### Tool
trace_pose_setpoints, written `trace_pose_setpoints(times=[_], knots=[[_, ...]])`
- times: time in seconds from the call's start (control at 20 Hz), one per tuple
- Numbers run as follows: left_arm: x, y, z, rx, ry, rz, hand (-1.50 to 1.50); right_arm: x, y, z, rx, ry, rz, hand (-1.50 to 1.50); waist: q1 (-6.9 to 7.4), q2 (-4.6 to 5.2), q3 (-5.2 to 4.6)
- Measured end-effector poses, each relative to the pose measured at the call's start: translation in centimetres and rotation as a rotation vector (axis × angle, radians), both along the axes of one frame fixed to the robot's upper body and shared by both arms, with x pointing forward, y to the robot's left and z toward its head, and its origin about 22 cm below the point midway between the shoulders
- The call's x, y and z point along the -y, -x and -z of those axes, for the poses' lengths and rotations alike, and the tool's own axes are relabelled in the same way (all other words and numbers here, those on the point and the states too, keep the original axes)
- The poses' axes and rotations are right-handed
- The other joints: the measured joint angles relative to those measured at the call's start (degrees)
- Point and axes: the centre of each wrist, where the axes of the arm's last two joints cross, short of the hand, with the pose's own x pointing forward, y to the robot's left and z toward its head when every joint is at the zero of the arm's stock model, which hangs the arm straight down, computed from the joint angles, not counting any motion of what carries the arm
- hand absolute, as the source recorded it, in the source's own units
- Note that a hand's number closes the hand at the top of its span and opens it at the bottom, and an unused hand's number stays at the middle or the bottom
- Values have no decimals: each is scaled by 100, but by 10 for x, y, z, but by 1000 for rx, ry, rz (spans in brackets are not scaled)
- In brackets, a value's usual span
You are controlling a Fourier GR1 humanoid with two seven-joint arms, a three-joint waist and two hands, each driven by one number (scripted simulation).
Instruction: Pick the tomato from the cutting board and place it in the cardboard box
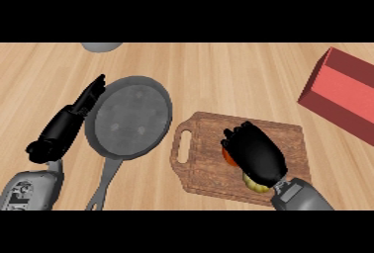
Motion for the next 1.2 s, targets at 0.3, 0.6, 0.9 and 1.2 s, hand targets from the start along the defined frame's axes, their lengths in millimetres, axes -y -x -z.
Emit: trace_pose_setpoints(times=[0.3,0.6,0.9,1.2], knots=[[-4,2,-4,0,-5,-6,0,43,-13,-8,-146,-187,-17,150,6,22,25],[2,5,-7,2,-2,-10,0,94,-12,-41,-115,-270,-55,150,-20,53,58],[3,5,-8,-6,-7,-9,0,123,0,-96,-13,-400,16,150,-56,50,63],[-1,2,-6,-3,-4,-9,0,154,-11,-127,72,-623,259,150,-39,64,63]])
